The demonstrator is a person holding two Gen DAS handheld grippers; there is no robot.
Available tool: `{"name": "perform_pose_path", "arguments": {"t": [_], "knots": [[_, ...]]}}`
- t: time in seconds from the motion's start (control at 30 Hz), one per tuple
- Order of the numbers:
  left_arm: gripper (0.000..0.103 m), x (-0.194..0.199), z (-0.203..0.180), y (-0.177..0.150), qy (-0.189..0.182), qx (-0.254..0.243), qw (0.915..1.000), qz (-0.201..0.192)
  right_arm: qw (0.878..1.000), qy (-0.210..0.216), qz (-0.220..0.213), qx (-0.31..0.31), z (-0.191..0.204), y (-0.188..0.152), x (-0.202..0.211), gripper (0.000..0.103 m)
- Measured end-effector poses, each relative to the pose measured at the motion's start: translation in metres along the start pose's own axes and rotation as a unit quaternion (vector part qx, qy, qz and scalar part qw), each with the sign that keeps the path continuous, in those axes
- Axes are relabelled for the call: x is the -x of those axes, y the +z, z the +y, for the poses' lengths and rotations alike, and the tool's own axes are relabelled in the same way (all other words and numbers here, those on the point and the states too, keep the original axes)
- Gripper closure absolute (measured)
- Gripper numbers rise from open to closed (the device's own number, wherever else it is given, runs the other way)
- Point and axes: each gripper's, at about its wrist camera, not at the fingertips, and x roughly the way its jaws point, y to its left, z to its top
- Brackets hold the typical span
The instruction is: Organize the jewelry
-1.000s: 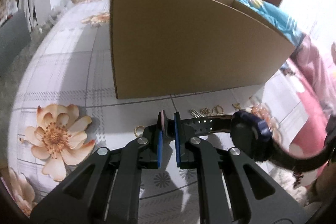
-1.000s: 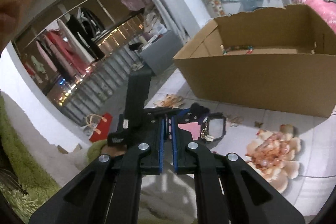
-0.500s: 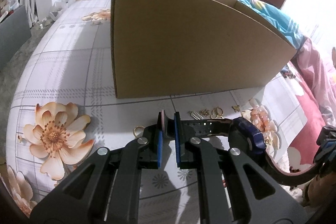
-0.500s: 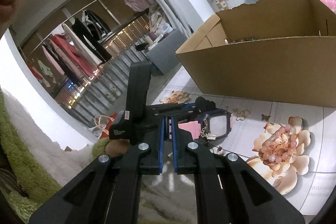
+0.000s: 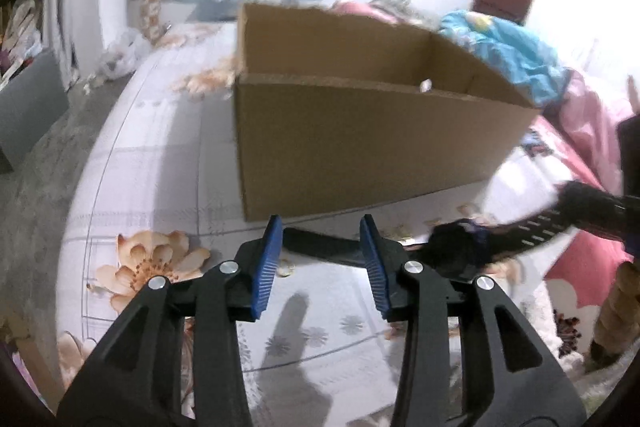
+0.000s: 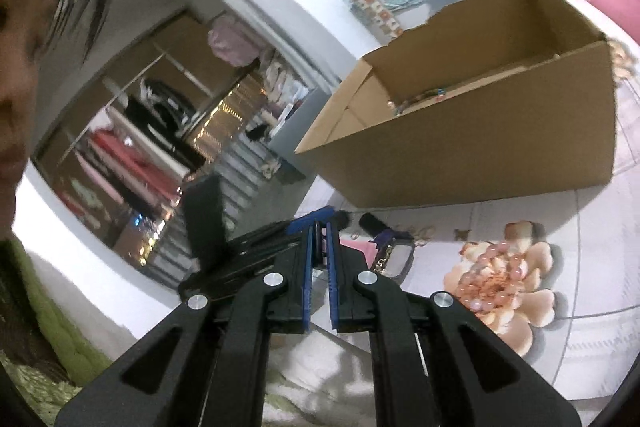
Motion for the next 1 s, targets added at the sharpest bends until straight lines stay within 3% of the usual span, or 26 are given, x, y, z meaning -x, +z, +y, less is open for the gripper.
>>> {"name": "perform_pose_path", "arguments": {"t": [0.27,0.37,0.47,0.63,0.83,0.9,1.0], "knots": [[0.067,0.012,-0.07,-0.011,-0.057,-0.125,0.9905,0.0,1.0,-0.005,0.003,-0.023,-0.003,-0.001,-0.003,0.096],[0.072,0.011,-0.087,-0.013,-0.043,-0.15,0.9877,-0.007,1.0,-0.011,0.004,-0.022,-0.001,-0.001,-0.003,0.096],[0.074,0.012,-0.093,-0.013,-0.04,-0.163,0.9857,-0.008,1.0,-0.015,0.002,-0.027,-0.002,0.003,-0.003,0.096],[0.074,0.025,-0.094,-0.011,-0.077,-0.164,0.9834,-0.012,0.999,-0.014,-0.004,-0.039,-0.006,0.004,-0.002,0.096],[0.075,0.02,-0.11,-0.015,-0.054,-0.193,0.9795,-0.017,1.0,-0.01,0.009,-0.028,0.002,0.004,-0.008,0.096],[0.084,0.02,-0.112,-0.015,-0.046,-0.201,0.9782,-0.024,1.0,-0.012,0.013,-0.021,0.005,0.004,-0.01,0.096],[0.089,0.018,-0.112,-0.014,-0.039,-0.203,0.9781,-0.027,1.0,-0.02,0.015,-0.011,0.008,0.005,-0.011,0.096]]}}
